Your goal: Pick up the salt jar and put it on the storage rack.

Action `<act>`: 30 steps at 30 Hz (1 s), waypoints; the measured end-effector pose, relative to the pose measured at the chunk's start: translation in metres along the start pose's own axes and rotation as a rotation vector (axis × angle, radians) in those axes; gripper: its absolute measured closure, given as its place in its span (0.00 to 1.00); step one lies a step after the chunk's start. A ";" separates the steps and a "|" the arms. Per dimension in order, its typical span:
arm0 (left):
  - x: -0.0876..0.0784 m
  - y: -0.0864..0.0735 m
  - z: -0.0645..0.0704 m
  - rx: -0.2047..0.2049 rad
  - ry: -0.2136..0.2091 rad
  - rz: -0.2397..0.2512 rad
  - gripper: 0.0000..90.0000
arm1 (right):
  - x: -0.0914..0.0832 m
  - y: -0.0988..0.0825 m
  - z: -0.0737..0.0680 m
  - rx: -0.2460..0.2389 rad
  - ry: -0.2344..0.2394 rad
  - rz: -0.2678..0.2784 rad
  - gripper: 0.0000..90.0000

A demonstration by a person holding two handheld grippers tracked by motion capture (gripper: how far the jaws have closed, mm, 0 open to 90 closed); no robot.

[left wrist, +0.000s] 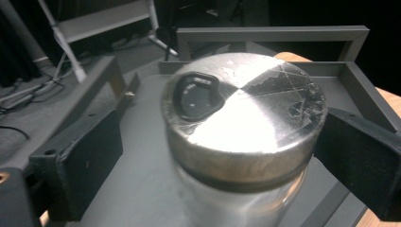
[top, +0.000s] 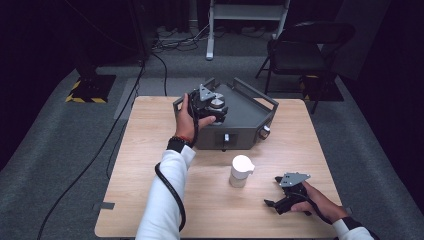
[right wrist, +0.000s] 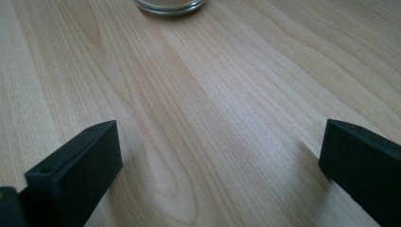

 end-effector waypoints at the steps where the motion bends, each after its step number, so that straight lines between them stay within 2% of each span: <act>1: -0.002 0.001 0.000 0.004 0.001 -0.003 0.02 | 0.000 0.000 0.000 0.000 0.000 0.000 0.00; 10: -0.027 0.008 0.008 0.066 0.002 0.002 0.01 | 0.000 0.000 0.000 0.000 0.000 -0.001 0.00; 12: -0.035 0.008 0.012 0.083 -0.004 0.016 0.01 | 0.000 0.000 0.000 0.000 0.000 -0.001 0.00; 16: -0.044 0.009 0.016 0.120 -0.003 -0.004 0.01 | 0.000 0.000 0.000 0.002 -0.001 -0.001 0.00; 21: -0.053 0.003 0.019 0.118 0.001 -0.006 0.00 | 0.000 0.000 0.000 0.002 -0.002 -0.001 0.00; 24: -0.058 -0.001 0.021 0.130 -0.003 -0.015 0.00 | 0.000 0.000 -0.001 0.003 -0.002 -0.001 0.00; 30: -0.067 -0.013 0.020 0.114 -0.033 0.013 0.01 | 0.000 0.000 -0.001 0.003 -0.003 -0.001 0.00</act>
Point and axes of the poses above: each handheld gripper's, and its own axes: x roughly forward along the jaws, y roughly out of its top, z roughly to its right, the point moved 2 cm from there along x, roughly forward along the jaws, and after that the axes turned 5 degrees about -z, right-handed, at the moved point
